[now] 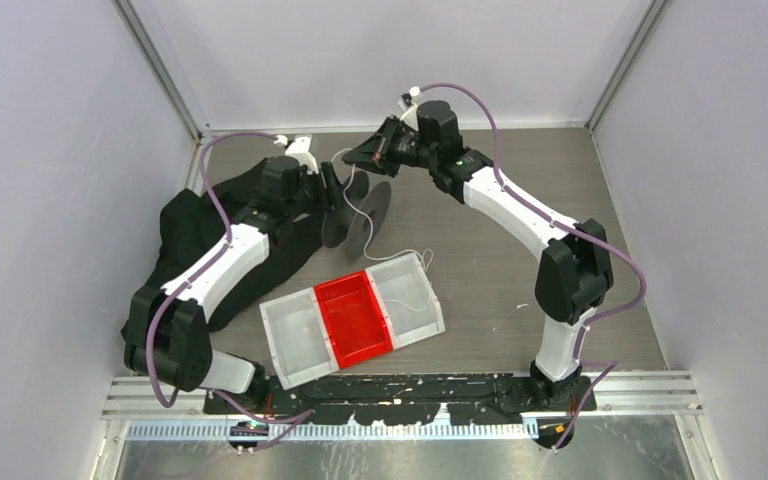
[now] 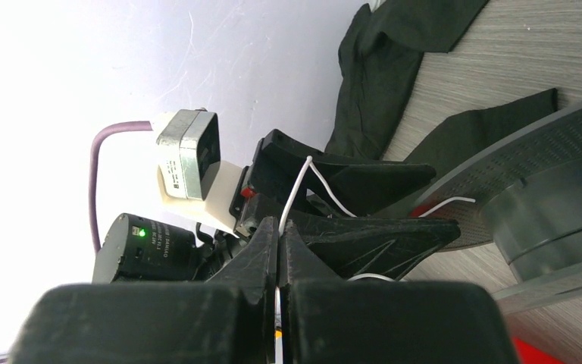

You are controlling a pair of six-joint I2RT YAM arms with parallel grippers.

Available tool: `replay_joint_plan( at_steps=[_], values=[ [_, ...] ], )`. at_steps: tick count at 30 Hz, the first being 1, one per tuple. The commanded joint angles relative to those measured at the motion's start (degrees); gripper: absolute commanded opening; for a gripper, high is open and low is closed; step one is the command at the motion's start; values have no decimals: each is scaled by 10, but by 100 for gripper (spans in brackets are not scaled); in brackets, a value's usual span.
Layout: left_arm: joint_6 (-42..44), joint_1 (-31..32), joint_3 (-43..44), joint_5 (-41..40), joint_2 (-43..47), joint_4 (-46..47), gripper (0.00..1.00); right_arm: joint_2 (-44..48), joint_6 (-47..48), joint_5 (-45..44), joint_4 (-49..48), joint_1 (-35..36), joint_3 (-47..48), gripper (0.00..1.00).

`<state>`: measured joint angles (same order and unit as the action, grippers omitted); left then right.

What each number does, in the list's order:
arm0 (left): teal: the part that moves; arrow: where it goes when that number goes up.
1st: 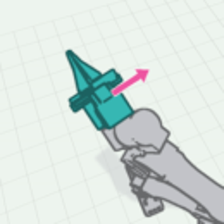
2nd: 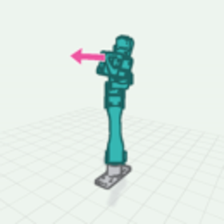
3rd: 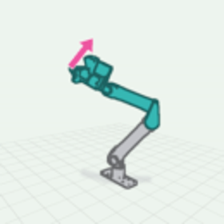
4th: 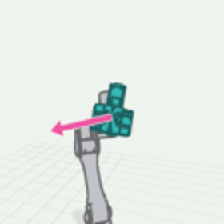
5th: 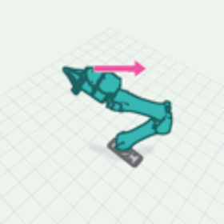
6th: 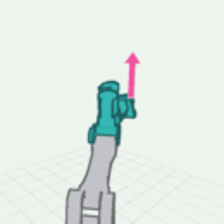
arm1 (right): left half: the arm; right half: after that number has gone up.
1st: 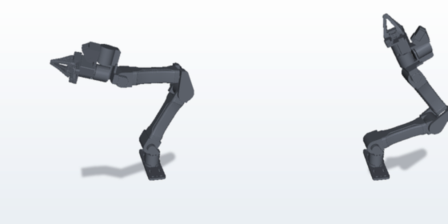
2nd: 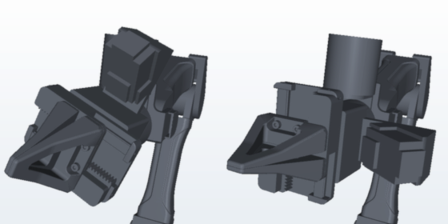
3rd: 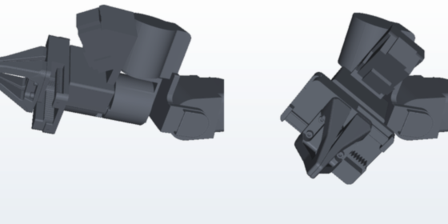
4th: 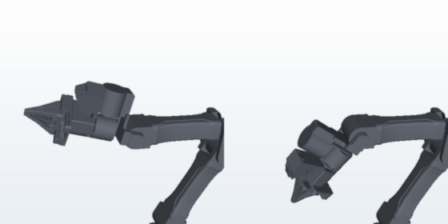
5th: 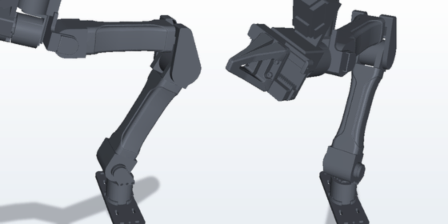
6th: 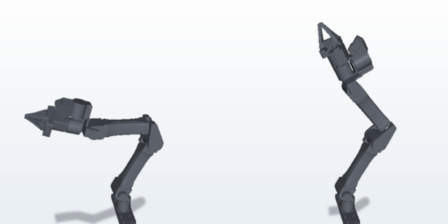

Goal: Wrap the cables

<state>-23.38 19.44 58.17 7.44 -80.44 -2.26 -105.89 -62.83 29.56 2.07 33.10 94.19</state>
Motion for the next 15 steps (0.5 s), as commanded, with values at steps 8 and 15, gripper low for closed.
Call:
replay_joint_plan(
  at_steps=[8,15],
  values=[
    [22,-1,23,-15,3,34,50,3,-11,14,-43,-1,7,1],
    [55,-1,25,-13,-2,38,49,0,-16,19,-40,-1,6,1]
  ],
)
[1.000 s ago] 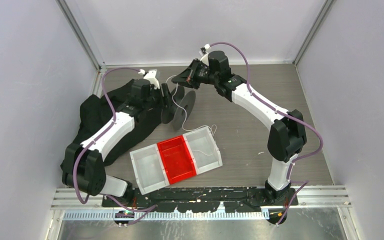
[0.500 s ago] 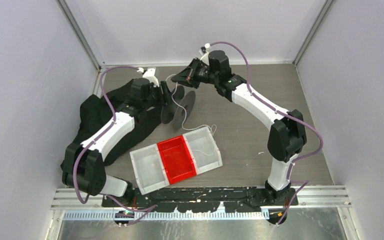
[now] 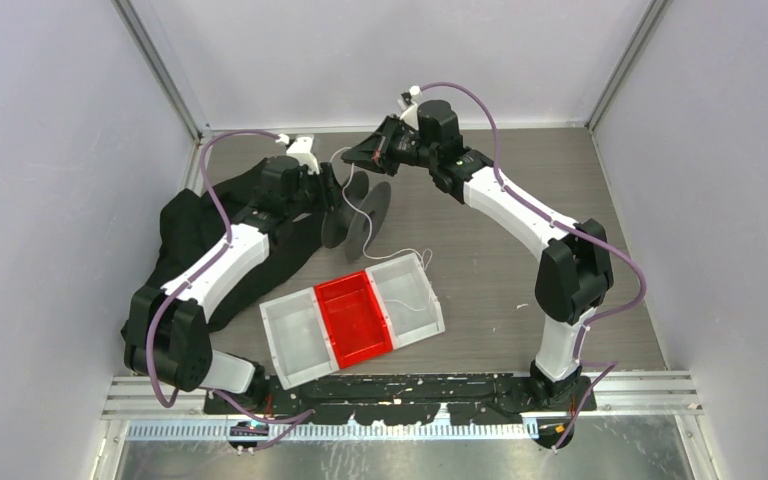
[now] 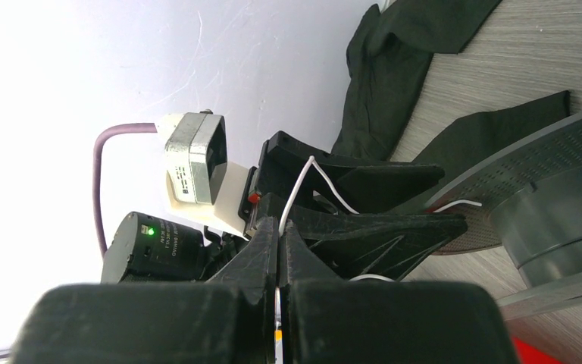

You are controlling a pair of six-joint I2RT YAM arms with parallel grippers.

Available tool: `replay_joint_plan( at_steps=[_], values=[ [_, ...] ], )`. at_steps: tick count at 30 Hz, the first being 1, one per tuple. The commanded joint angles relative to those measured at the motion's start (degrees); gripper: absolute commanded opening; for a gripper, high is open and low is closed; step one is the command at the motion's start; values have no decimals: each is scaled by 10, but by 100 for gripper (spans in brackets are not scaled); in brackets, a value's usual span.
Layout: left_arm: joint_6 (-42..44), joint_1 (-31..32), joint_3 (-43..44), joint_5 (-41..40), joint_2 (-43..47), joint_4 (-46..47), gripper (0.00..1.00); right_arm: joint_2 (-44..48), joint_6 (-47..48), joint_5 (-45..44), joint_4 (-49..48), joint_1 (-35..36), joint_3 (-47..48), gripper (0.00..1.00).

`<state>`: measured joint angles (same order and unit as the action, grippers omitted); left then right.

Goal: Wrap the cables

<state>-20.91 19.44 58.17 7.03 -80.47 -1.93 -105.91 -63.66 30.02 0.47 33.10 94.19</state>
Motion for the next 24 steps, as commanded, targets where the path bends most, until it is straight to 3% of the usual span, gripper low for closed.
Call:
replay_joint_plan(
  at_steps=[1,7,12,21,24],
  values=[
    [36,-1,24,-9,-1,36,49,0,-7,14,-23,-1,6,1],
    [50,-1,23,1,0,39,47,-3,-8,14,-24,-1,6,1],
    [53,-1,20,0,0,42,34,-5,-11,18,-26,-1,9,1],
    [50,-1,22,2,-3,45,34,-5,-11,18,-28,-2,6,1],
    [51,-1,22,1,-3,45,25,-1,-11,18,-28,-4,1,1]
  ],
)
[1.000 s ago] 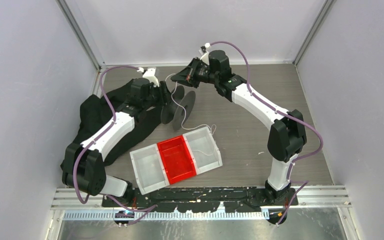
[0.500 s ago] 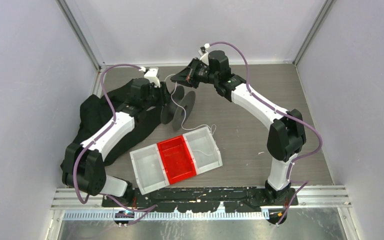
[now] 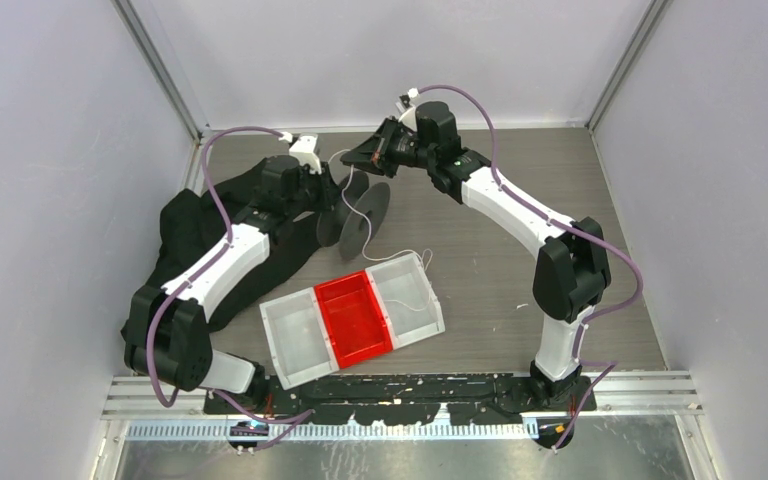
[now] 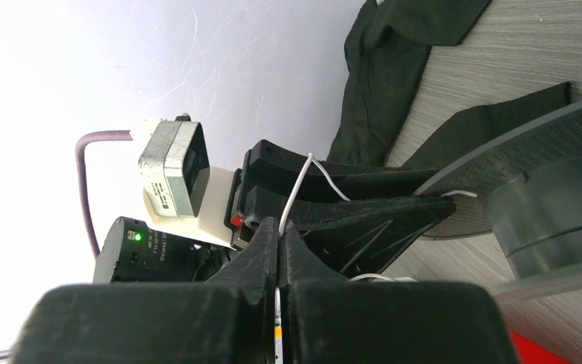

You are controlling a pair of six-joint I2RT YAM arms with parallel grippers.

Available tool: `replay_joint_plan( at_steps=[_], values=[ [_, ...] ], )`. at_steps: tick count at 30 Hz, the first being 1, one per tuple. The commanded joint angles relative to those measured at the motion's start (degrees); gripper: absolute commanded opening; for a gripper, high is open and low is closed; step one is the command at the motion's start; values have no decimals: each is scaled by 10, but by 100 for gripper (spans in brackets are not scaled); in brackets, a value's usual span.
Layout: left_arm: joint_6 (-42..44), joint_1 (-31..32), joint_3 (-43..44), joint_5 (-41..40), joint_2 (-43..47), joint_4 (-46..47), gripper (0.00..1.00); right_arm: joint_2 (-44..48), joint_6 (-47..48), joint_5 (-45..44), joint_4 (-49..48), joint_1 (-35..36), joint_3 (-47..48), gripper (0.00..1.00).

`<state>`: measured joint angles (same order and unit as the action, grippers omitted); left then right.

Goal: Wrap the cables

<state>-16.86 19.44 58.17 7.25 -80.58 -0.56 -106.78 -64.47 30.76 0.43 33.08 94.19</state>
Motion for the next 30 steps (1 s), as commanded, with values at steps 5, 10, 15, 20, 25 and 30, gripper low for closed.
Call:
replay_joint_plan(
  at_steps=[5,10,15,20,25,30],
  values=[
    [17,-1,25,-1,-3,17,1,16,1,10,-22,-7,-9,1],
    [22,-1,24,1,2,14,0,24,0,7,-23,-10,-22,1],
    [24,-1,25,9,8,9,1,30,-1,6,-27,-13,-28,1],
    [34,-1,35,14,17,-10,0,30,30,26,0,-19,-11,23],
    [70,-2,101,17,21,-109,0,69,142,22,132,-59,11,60],
    [125,-3,211,50,1,-261,0,143,333,-40,301,-106,-4,73]
  ],
)
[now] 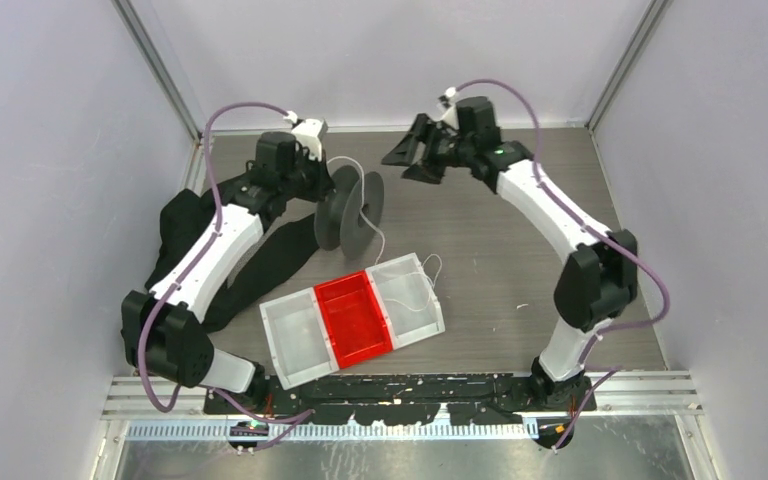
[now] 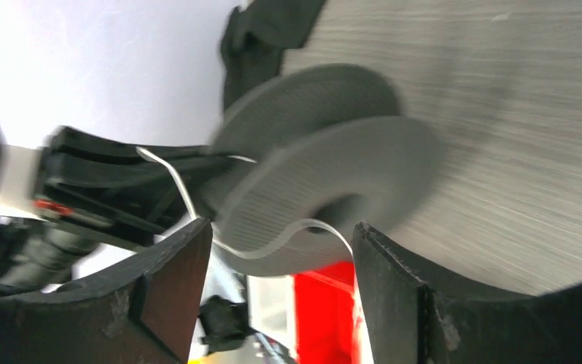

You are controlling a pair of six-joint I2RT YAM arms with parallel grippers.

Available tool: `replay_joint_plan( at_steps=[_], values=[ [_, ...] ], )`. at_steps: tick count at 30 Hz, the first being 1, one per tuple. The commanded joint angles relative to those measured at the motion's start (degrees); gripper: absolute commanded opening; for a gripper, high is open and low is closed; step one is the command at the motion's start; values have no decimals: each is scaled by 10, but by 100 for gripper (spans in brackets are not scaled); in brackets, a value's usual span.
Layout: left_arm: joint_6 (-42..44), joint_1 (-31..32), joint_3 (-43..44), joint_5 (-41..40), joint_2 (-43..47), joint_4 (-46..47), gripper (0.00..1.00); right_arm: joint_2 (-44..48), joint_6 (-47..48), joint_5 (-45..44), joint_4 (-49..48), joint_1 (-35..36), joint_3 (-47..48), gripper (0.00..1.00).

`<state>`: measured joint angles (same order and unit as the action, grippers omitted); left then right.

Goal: Wrap the cables

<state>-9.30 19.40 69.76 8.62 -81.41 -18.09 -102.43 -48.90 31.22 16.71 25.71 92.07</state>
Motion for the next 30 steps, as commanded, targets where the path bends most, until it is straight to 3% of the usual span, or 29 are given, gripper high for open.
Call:
replay_joint_plan(
  at_steps=[1,4,7,11,19,23,27,29,30],
  values=[
    [56,-2,109,37,8,-105,0,114,212,-65,155,-32,4,74],
    [60,-3,152,40,2,-166,0,175,264,-91,133,-30,-93,74],
    [63,-4,213,68,-21,-245,0,259,300,-96,31,-13,-226,74],
    [64,-4,281,121,-52,-334,0,327,377,-155,-87,81,-349,74],
    [44,-4,299,140,-58,-366,0,262,371,-152,-180,166,-349,75],
    [39,-4,302,144,-51,-364,0,206,363,-208,-216,176,-338,73],
    [40,-7,309,152,-48,-368,0,180,357,-192,-220,177,-324,71],
    [40,-10,310,154,-47,-368,0,171,351,-174,-211,176,-317,67],
    [39,-12,309,158,-46,-366,0,167,349,-171,-203,176,-315,54]
  ],
)
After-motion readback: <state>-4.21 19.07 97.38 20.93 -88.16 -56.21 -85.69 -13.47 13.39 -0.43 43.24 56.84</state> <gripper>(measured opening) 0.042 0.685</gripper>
